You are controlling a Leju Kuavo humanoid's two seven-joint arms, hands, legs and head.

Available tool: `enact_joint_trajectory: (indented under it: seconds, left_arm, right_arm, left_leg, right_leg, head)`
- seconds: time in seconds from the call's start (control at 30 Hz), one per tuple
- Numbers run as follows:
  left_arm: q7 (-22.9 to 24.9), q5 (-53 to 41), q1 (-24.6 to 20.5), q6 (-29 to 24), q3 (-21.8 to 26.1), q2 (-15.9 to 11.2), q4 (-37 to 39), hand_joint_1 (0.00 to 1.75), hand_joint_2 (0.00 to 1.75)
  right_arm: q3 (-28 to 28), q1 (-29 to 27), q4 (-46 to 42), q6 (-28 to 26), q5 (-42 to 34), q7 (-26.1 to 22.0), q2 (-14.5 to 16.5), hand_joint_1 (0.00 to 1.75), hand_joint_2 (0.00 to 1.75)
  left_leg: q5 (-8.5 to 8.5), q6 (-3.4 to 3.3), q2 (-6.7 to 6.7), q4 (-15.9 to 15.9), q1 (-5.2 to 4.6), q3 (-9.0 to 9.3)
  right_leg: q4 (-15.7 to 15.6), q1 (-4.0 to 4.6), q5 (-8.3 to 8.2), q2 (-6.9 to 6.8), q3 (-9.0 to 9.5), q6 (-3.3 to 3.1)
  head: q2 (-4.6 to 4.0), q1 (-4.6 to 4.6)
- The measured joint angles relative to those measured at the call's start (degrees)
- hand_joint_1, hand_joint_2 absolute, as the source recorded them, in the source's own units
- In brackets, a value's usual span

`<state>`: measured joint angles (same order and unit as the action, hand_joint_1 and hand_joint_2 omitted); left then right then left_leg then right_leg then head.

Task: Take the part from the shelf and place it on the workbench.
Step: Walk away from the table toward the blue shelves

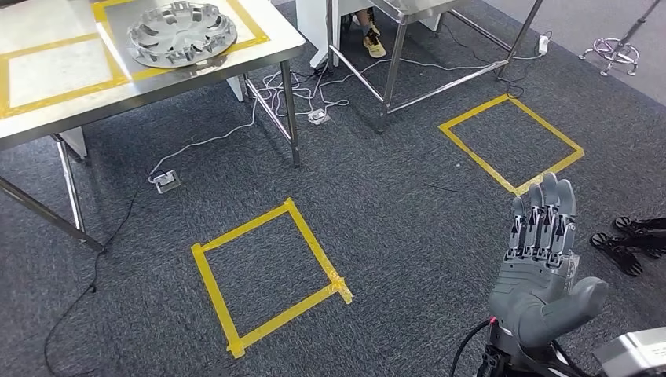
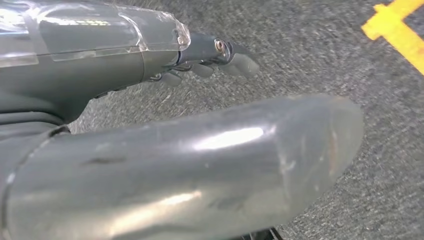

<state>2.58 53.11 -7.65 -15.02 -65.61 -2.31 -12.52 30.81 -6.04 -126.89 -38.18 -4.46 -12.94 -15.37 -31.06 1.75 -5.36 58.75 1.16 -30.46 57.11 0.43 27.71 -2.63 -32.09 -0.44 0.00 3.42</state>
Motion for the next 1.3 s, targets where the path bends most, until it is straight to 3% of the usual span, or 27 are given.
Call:
enact_joint_trajectory:
  seconds: [0.03,0.1,0.17,0.2,0.23,0.27,0.33,0.4,0.47,0.5,0.53,0.6,0.67,0.7,0.73,0.77,0.83,0.9,0.97,1.0,1.07,1.1,1.13,1.17,1.2,1.23,1.3]
  left_arm:
    - [-0.01,-0.03,-0.05,0.0,0.0,-0.01,-0.01,0.0,0.0]
    - [0.0,-0.09,0.06,0.0,0.0,-0.03,-0.02,0.0,0.0]
    - [0.03,-0.13,0.37,0.0,-0.01,-0.05,0.01,0.0,0.0]
    - [0.04,-0.17,0.48,0.0,-0.01,-0.06,0.02,0.0,0.0]
    - [0.04,-0.24,0.52,0.0,-0.01,-0.07,0.03,0.0,0.0]
    - [0.04,-0.32,0.51,0.0,-0.01,-0.07,0.04,0.0,0.0]
    - [0.04,-0.48,0.51,0.0,0.0,-0.12,0.04,0.0,0.0]
    - [0.09,-0.46,0.52,0.0,-0.01,-0.18,0.03,0.0,0.0]
    - [0.15,-0.33,0.47,0.0,-0.02,-0.25,0.04,0.0,0.0]
    - [0.16,-0.25,0.44,-0.02,-0.02,-0.33,0.05,0.0,0.0]
    - [0.17,-0.17,0.41,-0.03,-0.02,-0.4,0.05,0.0,0.0]
    - [0.28,0.37,0.47,-0.1,-0.01,-0.55,0.06,0.0,0.0]
    - [0.81,1.92,0.59,-0.43,0.08,-0.76,0.08,0.0,0.0]
    - [1.21,2.91,0.62,-0.65,0.2,-0.92,0.09,0.0,0.0]
    - [1.62,3.8,0.6,-0.83,0.38,-1.07,0.1,0.0,0.0]
    - [1.98,4.39,0.53,-0.91,0.6,-1.23,0.1,0.0,0.0]
    - [2.43,4.87,0.28,-0.97,1.02,-1.43,0.09,0.0,0.0]
    - [2.66,4.99,0.04,-1.09,1.31,-1.56,0.07,0.0,0.0]
    - [3.05,5.0,-0.06,-1.17,1.5,-1.73,0.06,0.0,0.0]
    - [3.32,4.94,-0.12,-1.17,1.55,-1.87,0.06,0.0,0.0]
    - [3.56,4.68,-0.19,-1.12,1.64,-2.29,0.05,0.0,0.0]
    - [3.39,4.53,-0.15,-1.1,1.73,-2.48,0.05,0.0,0.0]
    - [3.0,4.39,0.0,-1.07,1.83,-2.63,0.04,0.0,0.0]
    - [2.37,4.25,0.21,-0.99,1.91,-2.68,0.04,0.0,0.0]
    - [1.66,4.12,0.39,-0.9,1.97,-2.73,0.04,0.0,0.0]
    - [0.95,3.99,0.52,-0.8,2.01,-2.74,0.04,0.0,0.0]
    - [-0.04,3.81,0.6,-0.68,2.04,-2.72,0.04,0.0,0.0]
  right_arm:
    - [0.0,0.1,-0.03,0.0,-0.08,0.0,0.01,0.0,0.0]
    - [-0.01,0.21,-0.05,0.0,-0.25,0.0,0.04,0.0,0.0]
    - [-0.01,0.15,0.0,0.0,-0.33,0.02,0.09,0.0,0.0]
    - [-0.04,0.09,0.05,0.0,-0.32,0.11,0.12,0.0,0.0]
    - [-0.16,0.02,0.14,0.0,-0.37,0.25,0.16,0.0,0.0]
    - [-0.39,-0.05,0.26,0.0,-0.59,0.38,0.26,0.0,0.0]
    - [-0.99,-0.14,0.6,0.0,-1.69,0.24,0.55,0.0,0.0]
    - [-1.35,-0.15,0.99,0.0,-2.95,-0.4,0.77,0.0,0.0]
    - [-1.44,-0.17,1.41,0.0,-3.53,-0.87,0.9,0.0,0.0]
    - [-1.49,-0.18,1.57,0.0,-3.57,-0.97,0.96,0.0,0.0]
    - [-1.57,-0.13,1.71,0.0,-3.44,-1.02,0.98,0.0,0.0]
    - [-1.73,0.1,1.97,0.0,-2.69,-0.55,1.03,0.0,0.0]
    - [-1.73,0.69,2.42,0.04,-2.11,0.55,1.09,0.0,0.0]
    - [-1.62,1.31,2.77,0.15,-2.11,1.08,1.16,0.0,0.0]
    - [-1.48,2.23,3.2,0.31,-2.3,1.51,1.25,0.0,0.0]
    - [-1.29,3.34,3.75,0.54,-2.67,1.78,1.4,0.0,0.0]
    - [-0.9,5.41,5.02,1.17,-3.86,1.97,1.84,0.0,0.0]
    - [-0.57,6.78,6.56,1.95,-5.02,1.73,2.41,0.0,0.0]
    - [-0.3,7.37,8.02,2.39,-5.45,1.4,2.83,0.0,0.0]
    - [-0.17,7.4,8.51,2.39,-5.49,1.32,2.99,0.0,0.0]
    - [-0.01,7.74,9.38,2.28,-5.73,1.39,3.3,0.0,0.0]
    - [0.02,7.92,9.94,2.19,-6.08,1.46,3.49,0.0,0.0]
    - [0.03,8.09,10.67,2.12,-6.66,1.52,3.67,0.0,0.0]
    - [0.03,8.13,11.61,2.1,-7.53,1.47,3.83,0.0,0.0]
    - [0.03,8.08,12.67,2.17,-8.52,1.19,4.03,0.0,0.0]
    - [0.03,8.04,13.77,2.28,-9.51,0.77,4.19,0.0,0.0]
    - [0.02,8.06,15.76,2.5,-10.89,-0.21,4.5,0.0,0.0]
  left_leg:
    - [-0.89,0.17,1.92,1.12,0.01,-0.32]
    - [-4.17,0.18,5.67,7.12,-0.05,-3.09]
    - [-6.62,0.05,5.98,14.12,-0.19,-6.89]
    - [-6.27,-0.03,5.83,15.38,-0.22,-7.85]
    - [-4.75,-0.15,5.8,14.51,-0.23,-7.8]
    - [-2.41,-0.3,6.23,11.69,-0.22,-6.82]
    - [1.23,-0.67,9.27,4.54,0.01,-3.94]
    - [1.86,-0.88,11.16,0.94,0.08,-2.36]
    - [1.69,-1.04,9.73,0.4,0.0,-2.0]
    - [1.73,-1.22,8.85,0.16,0.06,-1.79]
    - [1.73,-1.44,7.89,-0.11,0.16,-1.52]
    - [1.54,-1.85,5.81,-0.4,0.17,-1.02]
    - [1.16,-1.94,3.62,-0.41,0.07,-0.77]
    - [0.96,-1.83,2.55,-0.4,0.07,-0.61]
    - [0.75,-1.68,1.54,-0.4,0.07,-0.41]
    - [0.54,-1.52,0.63,-0.4,0.08,-0.12]
    - [0.15,-1.09,-0.81,-0.49,0.0,0.36]
    - [-0.07,-0.57,-1.84,-0.69,-0.16,0.62]
    - [-0.16,0.02,-2.83,-1.09,-0.18,1.11]
    - [-0.41,0.36,-2.19,-1.12,-0.06,1.4]
    - [-2.11,0.71,2.0,1.29,0.1,0.54]
    - [-3.65,0.73,4.47,4.4,0.12,-1.06]
    - [-5.26,0.64,5.87,8.33,0.02,-3.29]
    - [-6.4,0.58,6.1,12.05,-0.08,-5.63]
    - [-6.5,0.53,5.96,14.31,-0.15,-7.41]
    - [-5.42,0.44,5.83,14.61,-0.18,-8.29]
    - [-0.44,0.23,6.84,9.13,-0.09,-7.0]
  right_leg:
    - [-0.45,-0.16,-0.29,0.5,0.23,-0.39]
    - [-0.87,-0.18,-0.59,1.6,0.5,-0.95]
    - [-0.77,0.09,-0.55,3.12,0.48,-1.21]
    - [-0.66,0.22,-0.48,3.94,0.5,-1.28]
    - [-0.5,0.29,-0.39,4.76,0.53,-1.31]
    - [-0.28,0.32,-0.26,5.58,0.57,-1.27]
    - [0.4,0.24,0.16,7.07,0.4,-0.97]
    - [0.96,0.0,0.38,8.54,-0.17,-0.37]
    - [1.03,-0.25,0.27,10.02,-0.69,0.29]
    - [1.3,-0.23,0.45,9.6,-0.92,0.63]
    - [2.34,-0.16,1.08,8.38,-1.47,1.01]
    - [7.9,-0.2,3.95,4.7,-4.24,1.83]
    - [15.09,-0.67,6.62,3.12,-8.1,2.5]
    - [16.74,-0.89,6.62,2.87,-9.12,2.69]
    - [16.27,-1.05,5.51,2.67,-9.05,2.79]
    - [13.58,-1.14,3.5,2.32,-7.81,2.75]
    - [5.8,-0.85,-0.08,0.41,-3.96,2.19]
    - [1.52,-0.24,-0.91,-1.31,-1.89,1.21]
    - [0.95,0.14,-0.63,-0.92,-1.79,0.3]
    - [0.59,0.09,-0.73,-0.4,-1.59,-0.05]
    - [-0.21,-0.17,-1.02,0.6,-1.02,-0.79]
    - [-0.46,-0.27,-1.1,1.09,-0.81,-1.09]
    - [-0.54,-0.2,-1.07,1.71,-0.74,-1.34]
    - [-0.53,-0.09,-0.99,2.44,-0.7,-1.52]
    - [-0.49,0.03,-0.89,3.24,-0.62,-1.63]
    - [-0.41,0.12,-0.77,4.05,-0.5,-1.67]
    - [-0.04,0.12,-0.3,5.61,-0.15,-1.52]
  head:
    - [0.0,-0.18]
    - [0.0,-0.91]
    - [0.0,-1.45]
    - [0.0,-1.57]
    - [0.0,-1.64]
    - [0.0,-1.72]
    - [0.0,-1.9]
    - [0.0,-1.97]
    - [0.0,-2.04]
    - [0.0,-1.97]
    - [0.0,-1.75]
    - [0.0,-1.0]
    - [0.0,-0.51]
    - [0.0,-0.37]
    - [0.0,-0.24]
    - [0.0,-0.12]
    - [0.0,0.05]
    - [0.0,0.1]
    - [0.0,0.07]
    - [0.0,0.05]
    - [0.0,-0.26]
    - [0.0,-0.65]
    - [0.0,-1.09]
    - [0.0,-1.48]
    - [0.0,-1.78]
    - [0.0,-1.96]
    - [0.0,-2.3]
